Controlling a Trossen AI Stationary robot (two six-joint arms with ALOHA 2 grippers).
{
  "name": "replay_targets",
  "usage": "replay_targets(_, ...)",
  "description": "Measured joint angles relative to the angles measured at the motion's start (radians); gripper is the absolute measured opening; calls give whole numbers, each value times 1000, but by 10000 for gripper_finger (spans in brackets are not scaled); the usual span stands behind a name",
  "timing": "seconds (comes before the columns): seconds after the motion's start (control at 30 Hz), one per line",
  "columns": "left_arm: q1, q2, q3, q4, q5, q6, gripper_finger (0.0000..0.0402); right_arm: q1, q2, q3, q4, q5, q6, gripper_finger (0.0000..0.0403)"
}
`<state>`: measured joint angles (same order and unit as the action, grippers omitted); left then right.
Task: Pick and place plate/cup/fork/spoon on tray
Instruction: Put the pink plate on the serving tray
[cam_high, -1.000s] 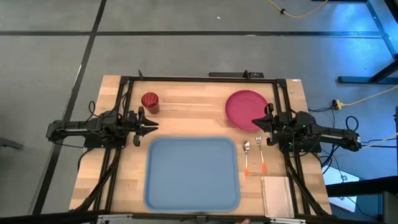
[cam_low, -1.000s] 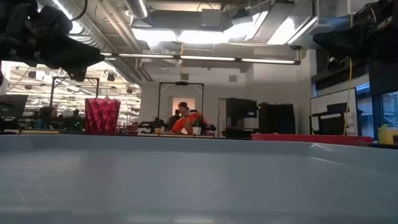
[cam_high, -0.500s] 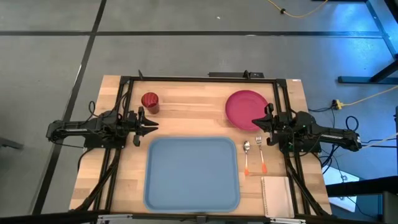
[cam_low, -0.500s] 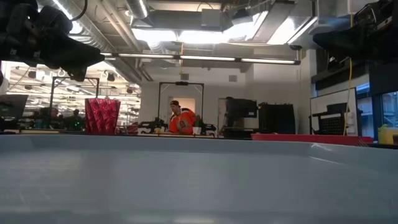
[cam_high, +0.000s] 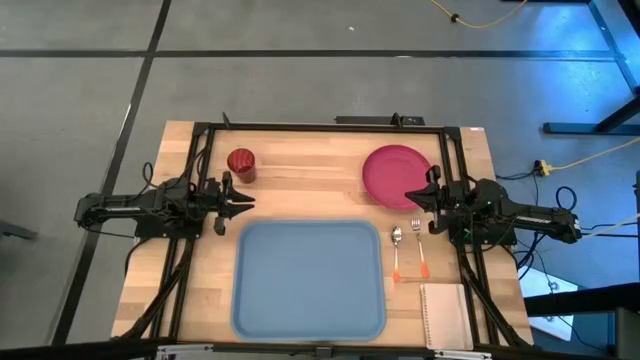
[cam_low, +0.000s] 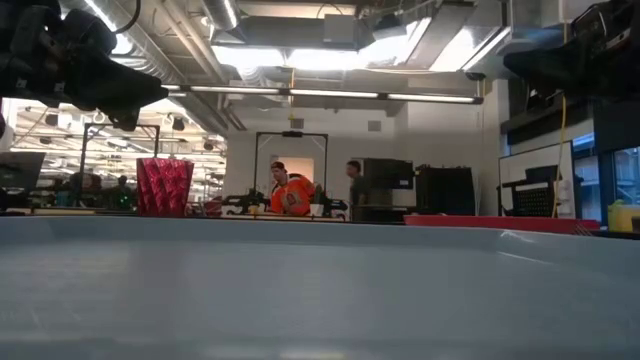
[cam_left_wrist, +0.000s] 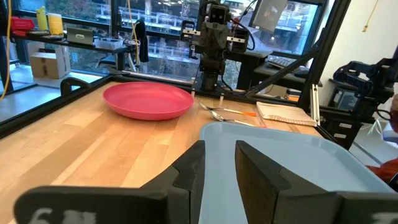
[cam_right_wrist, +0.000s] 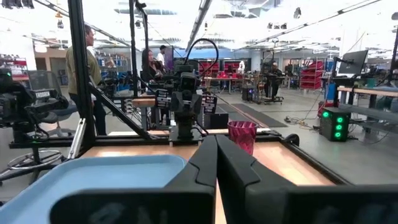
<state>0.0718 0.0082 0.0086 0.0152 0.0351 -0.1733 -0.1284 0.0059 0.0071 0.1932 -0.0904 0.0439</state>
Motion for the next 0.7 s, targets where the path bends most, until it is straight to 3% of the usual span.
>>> replay_targets(0.1,0,0,0,0,0,0,82,0,0,0,6,-15,108,6)
replay_targets(0.3,0,0,0,0,0,0,82,0,0,0,77,9,87,6)
replay_targets(0.47,0,0,0,0,0,0,82,0,0,0,31,19,54,6)
replay_targets(0.7,0,0,0,0,0,0,82,0,1,0,-152,220,58,6)
